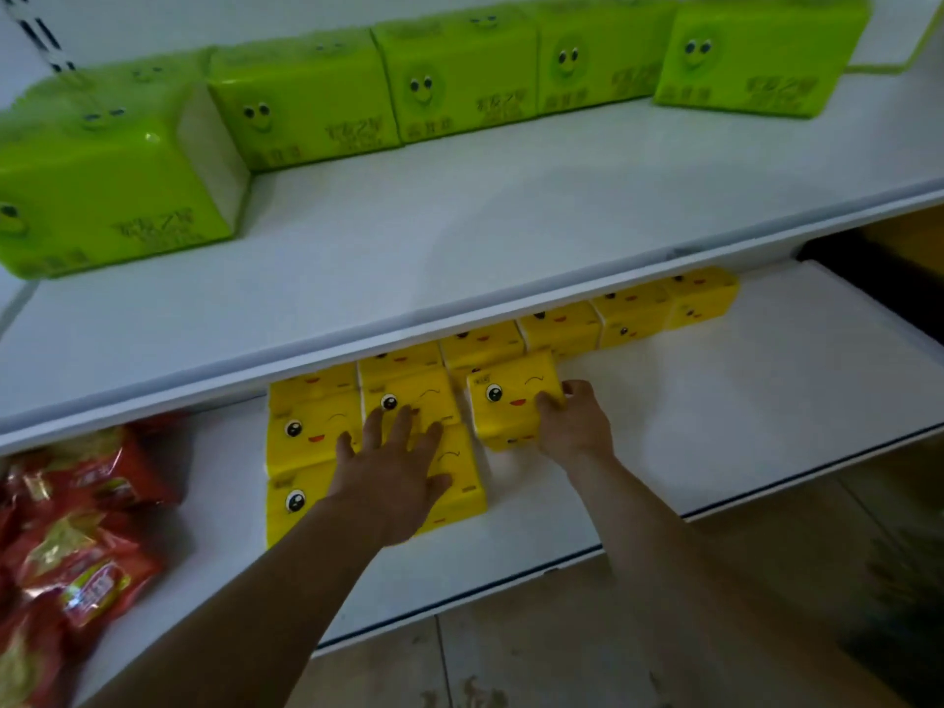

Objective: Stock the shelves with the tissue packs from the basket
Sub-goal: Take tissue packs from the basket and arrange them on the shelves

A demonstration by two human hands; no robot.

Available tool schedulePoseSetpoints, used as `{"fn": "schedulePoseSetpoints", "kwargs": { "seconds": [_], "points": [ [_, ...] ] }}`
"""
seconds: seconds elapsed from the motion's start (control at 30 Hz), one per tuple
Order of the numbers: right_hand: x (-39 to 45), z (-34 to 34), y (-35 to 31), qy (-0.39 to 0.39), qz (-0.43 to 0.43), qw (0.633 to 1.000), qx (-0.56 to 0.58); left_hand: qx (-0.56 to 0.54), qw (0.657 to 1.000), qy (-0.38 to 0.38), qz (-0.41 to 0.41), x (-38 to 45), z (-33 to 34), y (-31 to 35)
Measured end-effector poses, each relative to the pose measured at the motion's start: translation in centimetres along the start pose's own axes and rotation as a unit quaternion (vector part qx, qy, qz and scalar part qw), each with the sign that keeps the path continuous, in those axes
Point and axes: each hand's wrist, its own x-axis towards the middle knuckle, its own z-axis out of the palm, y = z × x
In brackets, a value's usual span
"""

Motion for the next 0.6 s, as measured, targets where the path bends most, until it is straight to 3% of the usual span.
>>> {"fn": "schedulePoseSetpoints", "kwargs": {
  "seconds": [0.1,0.23,0.4,0.6],
  "points": [
    [1.0,2.6,0.7,0.013,-0.020,0.998,-0.059,0.011,1.000,-0.005,0.015,0.3,1.5,-0.7],
    [2.0,4.1,-0.1,0.035,-0.021,0.998,-0.049,-0.010,1.000,-0.008,0.024,0.6,1.7,-1.0],
    [2.3,3.6,-1.0,-0.006,0.009,1.000,-0.027,-0.042,0.999,-0.013,0.015,1.2,1.2,-1.1],
    [-1.5,-2.4,-0.8,0.005,-0.010,1.000,-0.016,-0.123,0.989,0.081,0.013,0.5,-1.9,1.9]
  ]
}}
